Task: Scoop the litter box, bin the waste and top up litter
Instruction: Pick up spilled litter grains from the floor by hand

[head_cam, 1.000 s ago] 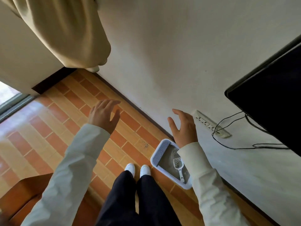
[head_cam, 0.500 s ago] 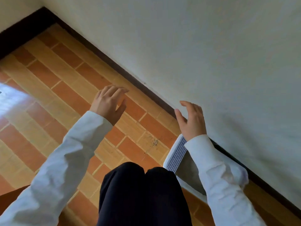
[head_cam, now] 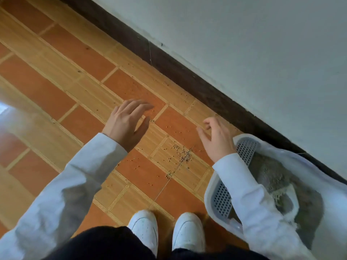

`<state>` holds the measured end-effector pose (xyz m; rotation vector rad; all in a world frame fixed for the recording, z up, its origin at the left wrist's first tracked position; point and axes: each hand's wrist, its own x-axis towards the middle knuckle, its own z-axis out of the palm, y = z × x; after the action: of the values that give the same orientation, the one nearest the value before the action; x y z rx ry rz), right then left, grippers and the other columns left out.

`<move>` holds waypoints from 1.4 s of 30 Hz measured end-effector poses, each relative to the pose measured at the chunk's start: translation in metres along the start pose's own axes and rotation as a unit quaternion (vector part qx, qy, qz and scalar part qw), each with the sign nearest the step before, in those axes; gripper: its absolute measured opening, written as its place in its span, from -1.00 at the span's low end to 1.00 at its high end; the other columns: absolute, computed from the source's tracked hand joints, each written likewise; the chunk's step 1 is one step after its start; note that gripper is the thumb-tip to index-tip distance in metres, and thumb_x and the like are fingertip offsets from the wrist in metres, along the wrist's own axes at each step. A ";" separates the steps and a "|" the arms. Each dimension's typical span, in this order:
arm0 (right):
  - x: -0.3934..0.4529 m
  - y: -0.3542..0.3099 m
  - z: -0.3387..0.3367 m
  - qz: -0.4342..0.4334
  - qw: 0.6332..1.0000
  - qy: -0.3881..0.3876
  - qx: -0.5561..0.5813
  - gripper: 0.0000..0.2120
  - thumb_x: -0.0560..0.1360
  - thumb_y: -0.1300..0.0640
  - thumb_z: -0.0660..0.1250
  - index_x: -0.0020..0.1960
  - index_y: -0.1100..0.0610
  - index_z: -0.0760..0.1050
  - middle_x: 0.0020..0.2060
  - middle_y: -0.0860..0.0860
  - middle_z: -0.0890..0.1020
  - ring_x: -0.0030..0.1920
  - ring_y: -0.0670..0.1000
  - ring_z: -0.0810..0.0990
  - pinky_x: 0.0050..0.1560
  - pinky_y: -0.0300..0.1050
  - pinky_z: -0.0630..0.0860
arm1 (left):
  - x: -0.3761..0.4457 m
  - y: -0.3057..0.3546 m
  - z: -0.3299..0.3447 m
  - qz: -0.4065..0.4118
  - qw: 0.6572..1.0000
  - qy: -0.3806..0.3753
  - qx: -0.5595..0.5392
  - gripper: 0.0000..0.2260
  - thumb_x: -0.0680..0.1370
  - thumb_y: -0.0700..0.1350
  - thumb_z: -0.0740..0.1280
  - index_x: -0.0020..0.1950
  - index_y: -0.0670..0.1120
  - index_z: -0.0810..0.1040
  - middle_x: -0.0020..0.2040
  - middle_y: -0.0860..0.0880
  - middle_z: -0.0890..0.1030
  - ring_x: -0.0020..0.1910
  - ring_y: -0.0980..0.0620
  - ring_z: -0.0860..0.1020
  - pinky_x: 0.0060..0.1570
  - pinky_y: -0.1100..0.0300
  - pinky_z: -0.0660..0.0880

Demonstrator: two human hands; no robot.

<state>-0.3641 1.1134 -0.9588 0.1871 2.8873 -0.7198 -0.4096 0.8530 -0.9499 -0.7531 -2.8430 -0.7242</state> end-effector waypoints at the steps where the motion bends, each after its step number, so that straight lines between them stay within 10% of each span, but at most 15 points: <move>1: -0.003 0.004 0.007 0.003 1.000 -0.013 -0.006 -0.69 0.57 -0.08 0.20 0.21 0.09 0.39 0.06 0.01 0.53 0.03 -0.02 0.48 -0.05 -0.19 0.49 | -0.004 0.001 0.007 0.001 1.000 -0.001 -0.008 -0.72 0.60 -0.08 0.18 0.25 -0.13 0.52 0.20 -0.08 0.58 0.24 -0.12 0.49 0.15 -0.12 0.44; 8: -0.010 0.016 0.044 -0.017 0.987 -0.115 -0.106 -0.62 0.58 -0.13 0.17 0.14 0.18 0.38 0.00 0.07 0.54 -0.03 0.03 0.53 -0.02 -0.04 0.56 | -0.019 0.016 0.039 -0.150 0.941 0.097 -0.288 -0.76 0.61 -0.13 0.21 0.23 -0.11 0.55 0.18 -0.01 0.60 0.20 0.08 0.54 0.24 0.14 0.45; 13: -0.009 0.008 0.071 0.022 0.940 -0.217 -0.263 -0.39 0.55 -0.25 0.13 0.32 0.25 0.31 0.18 0.17 0.53 0.17 0.15 0.50 0.08 0.01 0.46 | -0.027 0.021 0.059 -0.403 0.485 0.118 -0.767 -0.67 0.62 -0.09 0.11 0.31 -0.18 0.48 0.25 -0.12 0.58 0.24 -0.06 0.54 0.36 -0.01 0.36; 16: -0.006 0.000 0.088 0.060 0.908 -0.254 -0.328 -0.31 0.55 -0.27 0.12 0.41 0.27 0.24 0.29 0.17 0.47 0.29 0.15 0.43 0.21 0.00 0.37 | -0.041 0.021 0.069 -0.417 0.394 0.126 -0.809 -0.64 0.61 -0.07 0.11 0.35 -0.18 0.44 0.27 -0.12 0.56 0.25 -0.09 0.53 0.37 0.00 0.33; 26: -0.018 -0.016 0.112 0.028 0.900 -0.208 -0.382 -0.57 0.59 0.24 0.11 0.44 0.32 0.19 0.25 0.20 0.52 0.24 0.17 0.49 0.20 0.01 0.41 | -0.059 0.019 0.083 -0.439 0.354 0.136 -0.815 -0.64 0.61 -0.08 0.10 0.35 -0.16 0.44 0.27 -0.12 0.56 0.26 -0.10 0.53 0.37 0.00 0.33; 36: -0.019 -0.023 0.108 0.051 0.958 -0.177 -0.218 -0.80 0.62 0.17 0.14 0.13 0.22 0.48 -0.01 0.14 0.65 -0.03 0.12 0.64 -0.21 -0.11 0.49 | -0.065 0.025 0.096 -0.469 0.365 0.128 -0.794 -0.65 0.62 -0.08 0.10 0.34 -0.17 0.46 0.26 -0.12 0.57 0.24 -0.09 0.54 0.37 0.03 0.33; 42: -0.036 -0.063 0.092 -0.087 0.990 -0.098 -0.050 -0.87 0.60 0.13 0.14 -0.12 0.11 0.33 -0.30 0.00 0.50 -0.31 0.00 0.46 -0.38 -0.17 0.33 | -0.065 0.027 0.099 -0.477 0.381 0.084 -0.787 -0.62 0.62 -0.03 0.09 0.34 -0.18 0.46 0.26 -0.11 0.57 0.26 -0.05 0.53 0.38 0.00 0.31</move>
<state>-0.3273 1.0121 -1.0037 -0.1431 2.7651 -0.5820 -0.3383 0.8922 -1.0399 1.1955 -1.0314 -3.1932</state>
